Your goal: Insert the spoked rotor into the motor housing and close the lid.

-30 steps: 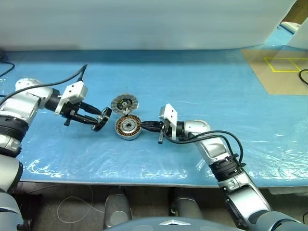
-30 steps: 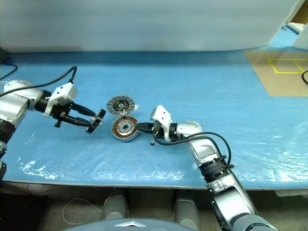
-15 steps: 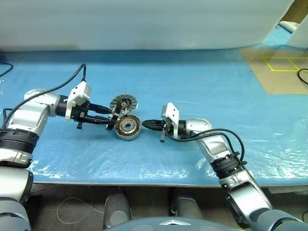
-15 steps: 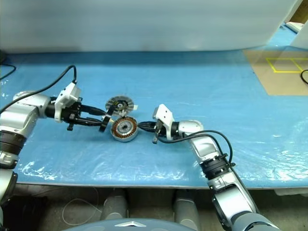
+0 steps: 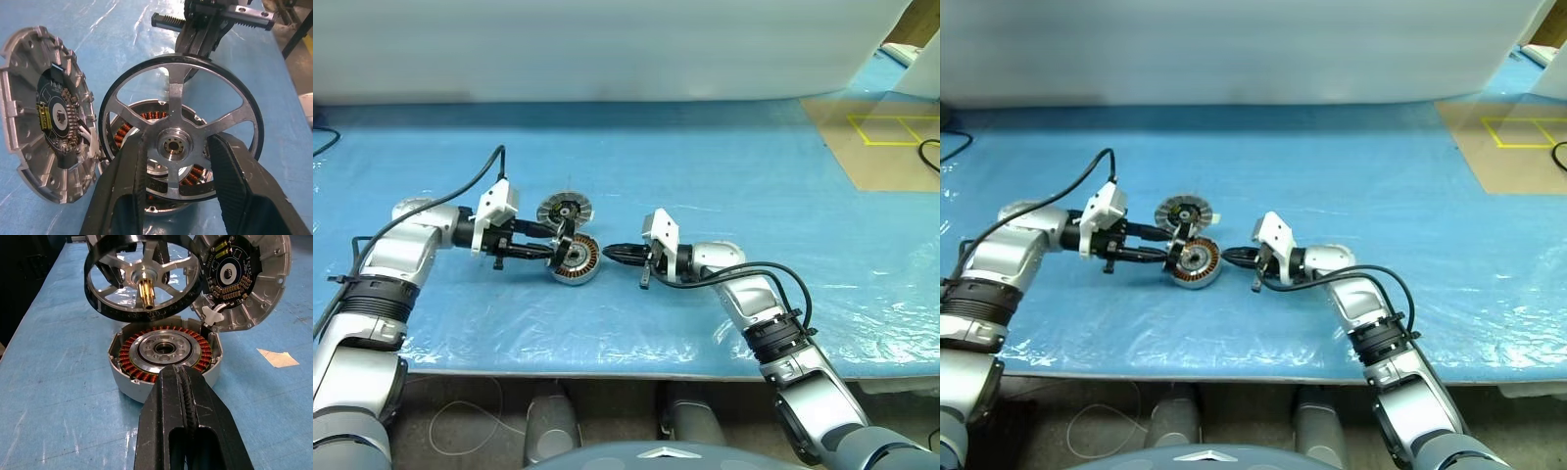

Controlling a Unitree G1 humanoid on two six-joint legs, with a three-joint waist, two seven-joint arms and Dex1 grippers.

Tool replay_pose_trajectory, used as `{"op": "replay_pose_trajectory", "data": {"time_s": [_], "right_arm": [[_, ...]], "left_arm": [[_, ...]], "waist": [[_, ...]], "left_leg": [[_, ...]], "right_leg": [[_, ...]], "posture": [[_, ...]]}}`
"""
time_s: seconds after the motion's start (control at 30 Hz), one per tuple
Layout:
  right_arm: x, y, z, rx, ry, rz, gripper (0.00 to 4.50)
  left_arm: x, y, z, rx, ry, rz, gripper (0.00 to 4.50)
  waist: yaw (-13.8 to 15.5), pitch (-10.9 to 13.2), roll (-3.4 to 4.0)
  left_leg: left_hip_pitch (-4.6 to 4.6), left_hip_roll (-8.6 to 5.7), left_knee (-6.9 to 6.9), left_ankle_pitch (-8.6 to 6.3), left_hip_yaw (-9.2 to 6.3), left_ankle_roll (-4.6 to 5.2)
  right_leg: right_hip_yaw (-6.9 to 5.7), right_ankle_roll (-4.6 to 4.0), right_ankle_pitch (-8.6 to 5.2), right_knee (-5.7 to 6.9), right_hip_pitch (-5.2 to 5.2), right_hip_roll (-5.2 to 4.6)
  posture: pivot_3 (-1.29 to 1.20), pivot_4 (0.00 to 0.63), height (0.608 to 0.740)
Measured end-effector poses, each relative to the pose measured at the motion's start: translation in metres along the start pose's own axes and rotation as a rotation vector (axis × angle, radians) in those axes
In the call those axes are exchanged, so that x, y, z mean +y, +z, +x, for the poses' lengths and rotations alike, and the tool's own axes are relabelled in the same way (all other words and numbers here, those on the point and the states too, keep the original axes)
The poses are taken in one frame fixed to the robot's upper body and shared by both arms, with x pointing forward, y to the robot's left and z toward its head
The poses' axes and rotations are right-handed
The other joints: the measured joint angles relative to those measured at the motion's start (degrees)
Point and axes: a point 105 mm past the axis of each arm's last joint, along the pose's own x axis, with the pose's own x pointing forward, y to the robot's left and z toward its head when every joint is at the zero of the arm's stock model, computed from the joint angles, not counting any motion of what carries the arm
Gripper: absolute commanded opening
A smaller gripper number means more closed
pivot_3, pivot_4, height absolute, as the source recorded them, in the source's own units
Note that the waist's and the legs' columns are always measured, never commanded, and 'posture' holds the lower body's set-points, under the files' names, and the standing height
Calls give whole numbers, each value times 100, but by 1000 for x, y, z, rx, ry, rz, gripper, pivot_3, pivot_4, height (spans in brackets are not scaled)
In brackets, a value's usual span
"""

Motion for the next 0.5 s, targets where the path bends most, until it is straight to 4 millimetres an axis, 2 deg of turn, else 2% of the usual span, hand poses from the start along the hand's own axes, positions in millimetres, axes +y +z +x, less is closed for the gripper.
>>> {"op": "replay_pose_trajectory", "data": {"time_s": [0.5], "right_arm": [[-1, -1, -2, 8, -3, -2, 0]], "left_arm": [[2, -8, 2, 57, 15, 43, 1514]], "waist": [[-2, 0, 0]], "left_leg": [[4, 0, 0, 0, 0, 0]], "right_leg": [[3, 0, 0, 2, 0, 0]], "posture": [[0, 150, 740]]}}
